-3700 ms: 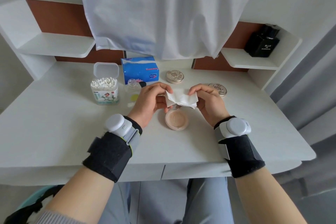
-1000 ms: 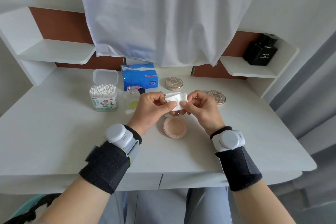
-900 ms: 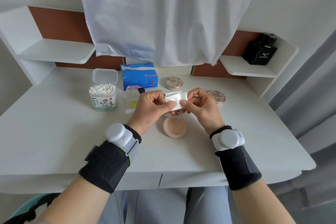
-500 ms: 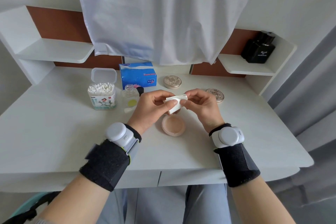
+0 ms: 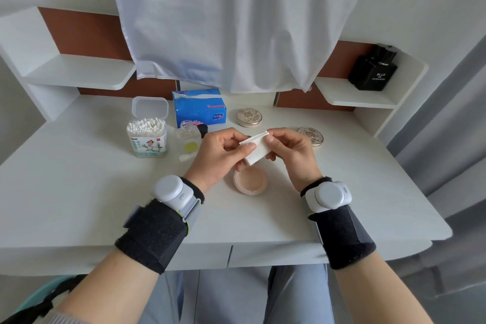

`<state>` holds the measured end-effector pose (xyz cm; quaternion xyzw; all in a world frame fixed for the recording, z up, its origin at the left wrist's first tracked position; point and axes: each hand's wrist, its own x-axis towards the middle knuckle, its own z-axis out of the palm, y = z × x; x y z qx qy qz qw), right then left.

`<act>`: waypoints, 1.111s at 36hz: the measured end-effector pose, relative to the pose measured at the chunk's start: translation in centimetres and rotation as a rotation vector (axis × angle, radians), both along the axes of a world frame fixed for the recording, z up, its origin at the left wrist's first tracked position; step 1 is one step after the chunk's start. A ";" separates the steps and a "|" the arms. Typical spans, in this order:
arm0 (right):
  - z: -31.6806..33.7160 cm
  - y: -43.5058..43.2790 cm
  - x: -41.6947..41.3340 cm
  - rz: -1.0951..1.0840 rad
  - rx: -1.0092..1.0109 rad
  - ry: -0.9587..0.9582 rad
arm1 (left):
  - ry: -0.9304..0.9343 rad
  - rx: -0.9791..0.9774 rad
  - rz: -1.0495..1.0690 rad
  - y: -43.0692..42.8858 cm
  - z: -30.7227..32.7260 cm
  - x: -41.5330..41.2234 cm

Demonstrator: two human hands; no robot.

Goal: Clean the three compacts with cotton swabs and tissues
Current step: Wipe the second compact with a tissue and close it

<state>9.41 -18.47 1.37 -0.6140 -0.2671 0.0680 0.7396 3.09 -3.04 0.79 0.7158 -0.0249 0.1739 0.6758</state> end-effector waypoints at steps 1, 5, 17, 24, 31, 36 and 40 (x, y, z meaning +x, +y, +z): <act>-0.1 0.0 0.1 -0.006 0.007 0.008 | 0.007 0.006 -0.003 0.0 0.0 0.0; -0.4 -0.1 0.3 -0.040 0.013 0.009 | 0.032 0.045 -0.012 0.1 -0.1 0.0; -0.5 -0.2 0.5 0.043 -0.033 0.053 | 0.032 0.043 0.006 0.2 -0.1 0.1; -0.3 -0.1 0.6 0.094 -0.060 0.115 | 0.011 0.034 0.011 0.3 -0.1 0.1; 0.4 -1.1 1.4 -0.022 0.278 0.359 | -0.084 0.095 0.209 0.9 -0.9 0.7; 0.4 -0.9 1.2 -0.026 0.225 0.378 | -0.088 0.297 0.314 1.1 -1.9 1.4; 0.2 -0.9 1.1 -0.112 0.007 0.311 | -0.002 0.411 0.354 1.2 -2.7 1.8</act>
